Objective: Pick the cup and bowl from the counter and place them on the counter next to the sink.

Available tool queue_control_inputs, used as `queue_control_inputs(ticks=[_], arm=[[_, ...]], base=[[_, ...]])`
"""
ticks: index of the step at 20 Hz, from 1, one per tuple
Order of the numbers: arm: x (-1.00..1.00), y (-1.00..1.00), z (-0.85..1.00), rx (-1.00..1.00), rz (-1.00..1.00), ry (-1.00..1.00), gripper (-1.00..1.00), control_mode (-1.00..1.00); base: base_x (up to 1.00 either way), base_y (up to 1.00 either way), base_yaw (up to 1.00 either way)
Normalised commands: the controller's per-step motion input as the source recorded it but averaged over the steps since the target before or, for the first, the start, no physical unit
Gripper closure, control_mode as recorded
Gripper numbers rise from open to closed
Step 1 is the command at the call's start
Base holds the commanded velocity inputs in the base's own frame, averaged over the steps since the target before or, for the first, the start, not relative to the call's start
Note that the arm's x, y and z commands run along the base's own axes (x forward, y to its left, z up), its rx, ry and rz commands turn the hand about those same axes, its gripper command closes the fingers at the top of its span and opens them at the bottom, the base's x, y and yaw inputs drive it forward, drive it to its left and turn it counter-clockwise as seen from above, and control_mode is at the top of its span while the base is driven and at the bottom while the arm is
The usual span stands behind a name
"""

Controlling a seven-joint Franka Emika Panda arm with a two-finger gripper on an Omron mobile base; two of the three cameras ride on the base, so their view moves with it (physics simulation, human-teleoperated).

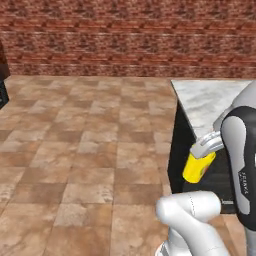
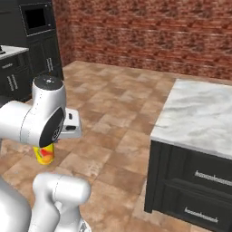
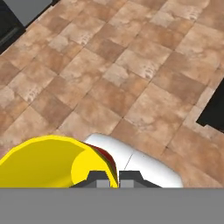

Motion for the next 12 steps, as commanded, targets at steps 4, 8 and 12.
queue_control_inputs(ticks=[4,8,12], arm=[[0.00,0.00,0.00,0.00,0.00,0.00,1.00,1.00],[0.00,0.00,0.00,0.00,0.00,0.00,1.00,1.00],[0.00,0.00,0.00,0.00,0.00,0.00,1.00,1.00]], base=[[0.26,0.79,0.51],[0.73,0.51,0.20],[0.77,0.48,0.06]])
